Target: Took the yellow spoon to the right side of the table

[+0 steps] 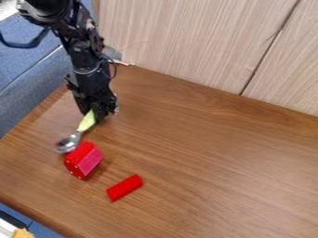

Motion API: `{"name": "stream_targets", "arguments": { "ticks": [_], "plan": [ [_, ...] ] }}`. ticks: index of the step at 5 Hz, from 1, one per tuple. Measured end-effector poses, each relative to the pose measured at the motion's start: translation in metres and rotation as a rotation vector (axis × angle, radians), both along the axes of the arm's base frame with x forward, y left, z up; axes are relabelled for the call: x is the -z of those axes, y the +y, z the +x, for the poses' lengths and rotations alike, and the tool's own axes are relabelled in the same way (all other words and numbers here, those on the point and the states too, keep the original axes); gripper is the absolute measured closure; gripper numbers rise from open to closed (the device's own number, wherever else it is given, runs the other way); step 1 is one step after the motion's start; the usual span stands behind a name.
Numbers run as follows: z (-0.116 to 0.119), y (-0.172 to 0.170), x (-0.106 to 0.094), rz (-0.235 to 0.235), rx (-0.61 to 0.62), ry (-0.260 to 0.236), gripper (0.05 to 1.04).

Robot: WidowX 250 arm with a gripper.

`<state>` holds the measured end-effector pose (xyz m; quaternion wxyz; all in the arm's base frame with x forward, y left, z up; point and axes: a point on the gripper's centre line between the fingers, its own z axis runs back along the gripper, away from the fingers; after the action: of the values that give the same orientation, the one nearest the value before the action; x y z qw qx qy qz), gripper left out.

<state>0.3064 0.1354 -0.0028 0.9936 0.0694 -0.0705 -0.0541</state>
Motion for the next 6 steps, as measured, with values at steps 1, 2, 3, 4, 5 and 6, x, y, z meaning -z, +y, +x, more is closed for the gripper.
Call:
{"name": "stream_targets", "arguments": {
  "ticks": [1, 2, 3, 4, 5, 6],
  "plan": [
    [0.000, -0.001, 0.000, -0.002, -0.003, 0.004, 0.707],
    [-0.002, -0.001, -0.002, -0.023, -0.013, 0.031, 0.708],
    [-0.007, 0.002, -0.017, -0.006, -0.066, 0.054, 0.708],
    [0.006, -0.015, -0.056, -0.026, -0.091, 0.032, 0.708],
    [0.011, -0.048, -0.093, -0.052, -0.095, -0.026, 0.708],
    [0.014, -0.098, -0.098, -0.043, -0.110, -0.001, 0.708]
  ]
}}
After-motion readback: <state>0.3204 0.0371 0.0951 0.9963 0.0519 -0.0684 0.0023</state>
